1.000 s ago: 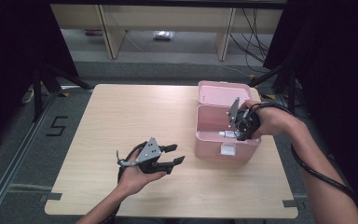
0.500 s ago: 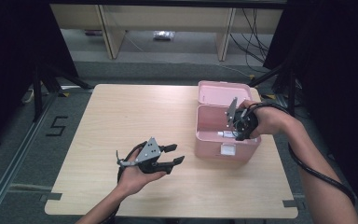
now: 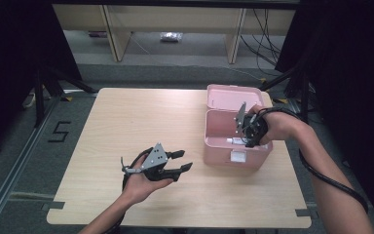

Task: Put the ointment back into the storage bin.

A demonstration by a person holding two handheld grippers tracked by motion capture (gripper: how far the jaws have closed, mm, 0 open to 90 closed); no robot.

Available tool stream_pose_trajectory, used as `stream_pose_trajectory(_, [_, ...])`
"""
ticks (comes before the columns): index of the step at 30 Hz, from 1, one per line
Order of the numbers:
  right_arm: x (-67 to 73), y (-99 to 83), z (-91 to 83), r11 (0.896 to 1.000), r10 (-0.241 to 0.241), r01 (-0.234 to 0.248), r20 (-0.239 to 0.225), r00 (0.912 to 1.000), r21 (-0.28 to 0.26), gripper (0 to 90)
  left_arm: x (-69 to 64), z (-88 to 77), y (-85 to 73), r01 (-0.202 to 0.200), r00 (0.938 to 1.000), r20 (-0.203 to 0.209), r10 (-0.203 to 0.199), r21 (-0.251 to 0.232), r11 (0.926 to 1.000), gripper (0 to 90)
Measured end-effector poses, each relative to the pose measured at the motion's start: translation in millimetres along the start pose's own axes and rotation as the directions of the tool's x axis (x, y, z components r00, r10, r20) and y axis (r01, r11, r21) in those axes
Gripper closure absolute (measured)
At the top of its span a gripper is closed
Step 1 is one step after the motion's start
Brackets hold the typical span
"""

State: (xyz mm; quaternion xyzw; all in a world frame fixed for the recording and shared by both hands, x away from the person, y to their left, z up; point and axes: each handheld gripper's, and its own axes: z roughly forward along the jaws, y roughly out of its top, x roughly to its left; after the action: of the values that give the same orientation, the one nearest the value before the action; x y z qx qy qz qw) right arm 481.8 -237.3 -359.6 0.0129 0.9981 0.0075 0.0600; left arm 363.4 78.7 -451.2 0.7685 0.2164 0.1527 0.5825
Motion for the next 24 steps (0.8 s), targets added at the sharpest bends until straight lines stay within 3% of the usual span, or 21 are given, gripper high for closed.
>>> stream_pose_trajectory(3, [0.5,0.4,2.0,1.0,0.028,-0.028,-0.013,0.9995,0.009,71.3,-0.2,0.5,-0.1,0.002,1.0,0.003,-0.002,-0.006,1.0,48.7])
stream_pose_trajectory(7, [-2.0,0.0,5.7,1.0,0.004,-0.004,-0.012,0.9999,0.011,71.3,0.0,0.1,-0.2,0.0,1.0,0.0,0.0,0.001,1.0,48.7])
stream_pose_trajectory(11, [-1.4,-0.2,7.7,0.999,0.024,-0.024,-0.012,0.9996,0.022,71.3,0.4,-0.2,-0.4,-0.003,1.0,0.0,0.003,0.004,1.0,48.7])
stream_pose_trajectory(14, [-4.7,-0.4,9.9,1.0,-0.012,0.012,-0.015,0.9998,0.004,71.3,0.3,-0.3,-0.5,-0.002,1.0,-0.001,0.002,0.003,1.0,48.7])
stream_pose_trajectory(17, [-3.9,-0.5,10.7,1.0,0.018,-0.018,-0.022,0.9996,0.015,71.3,0.0,-0.2,-0.5,-0.001,1.0,0.0,0.001,0.002,1.0,48.7])
stream_pose_trajectory(18, [-5.3,-0.3,11.8,1.0,-0.003,0.004,-0.024,0.9997,0.011,71.3,0.2,-0.1,-0.6,-0.006,1.0,0.001,0.006,0.003,1.0,48.7])
stream_pose_trajectory(19, [-3.7,-0.5,11.4,0.999,0.03,-0.03,-0.02,0.9993,0.026,71.3,0.5,-0.1,-0.6,-0.01,1.0,0.002,0.01,0.004,0.9999,48.6])
stream_pose_trajectory(23, [-6.2,-1.1,14.4,1.0,0.022,-0.022,-0.026,0.9994,0.019,71.3,0.1,0.1,-1.2,0.001,1.0,-0.001,-0.001,0.002,1.0,48.7])
stream_pose_trajectory(24, [-7.9,-1.1,15.9,1.0,0.001,-0.001,-0.025,0.9997,0.012,71.3,-0.1,0.1,-1.3,-0.001,1.0,0.0,0.001,0.002,1.0,48.7])
